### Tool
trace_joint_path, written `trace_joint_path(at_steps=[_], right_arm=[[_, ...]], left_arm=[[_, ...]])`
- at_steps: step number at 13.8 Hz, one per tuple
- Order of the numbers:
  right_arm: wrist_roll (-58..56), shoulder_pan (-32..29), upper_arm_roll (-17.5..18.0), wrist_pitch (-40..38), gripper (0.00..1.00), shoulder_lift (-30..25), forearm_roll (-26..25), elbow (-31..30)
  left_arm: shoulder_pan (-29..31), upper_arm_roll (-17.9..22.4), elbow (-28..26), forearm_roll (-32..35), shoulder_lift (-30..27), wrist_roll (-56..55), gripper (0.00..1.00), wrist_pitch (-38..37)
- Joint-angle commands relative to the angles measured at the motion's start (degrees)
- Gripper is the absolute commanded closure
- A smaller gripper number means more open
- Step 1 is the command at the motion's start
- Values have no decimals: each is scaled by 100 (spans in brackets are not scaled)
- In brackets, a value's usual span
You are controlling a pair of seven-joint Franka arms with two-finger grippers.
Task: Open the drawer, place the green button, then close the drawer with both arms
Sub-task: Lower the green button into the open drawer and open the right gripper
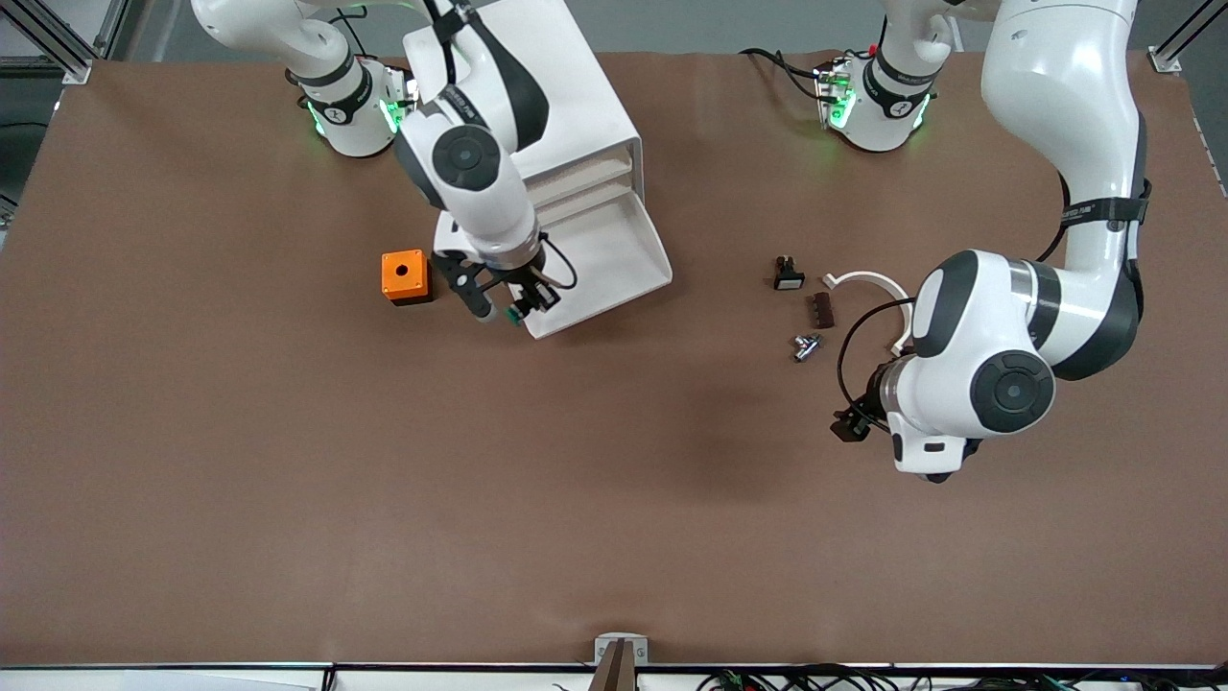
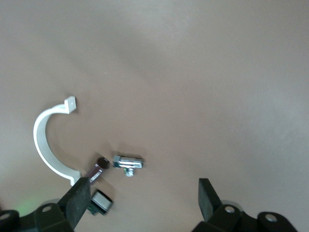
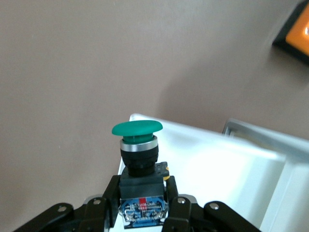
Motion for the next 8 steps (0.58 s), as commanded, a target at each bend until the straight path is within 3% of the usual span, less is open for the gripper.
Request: trace_joint_path(at_steps=[1, 8], right_arm=[[625, 394, -64, 304, 100, 4, 87, -129], [1330, 870, -81, 551, 100, 601, 17, 117]], left_arm=[[-88, -81, -250, 158, -129, 498, 1, -39], [-79, -512, -575, 166, -77, 972, 1, 189]])
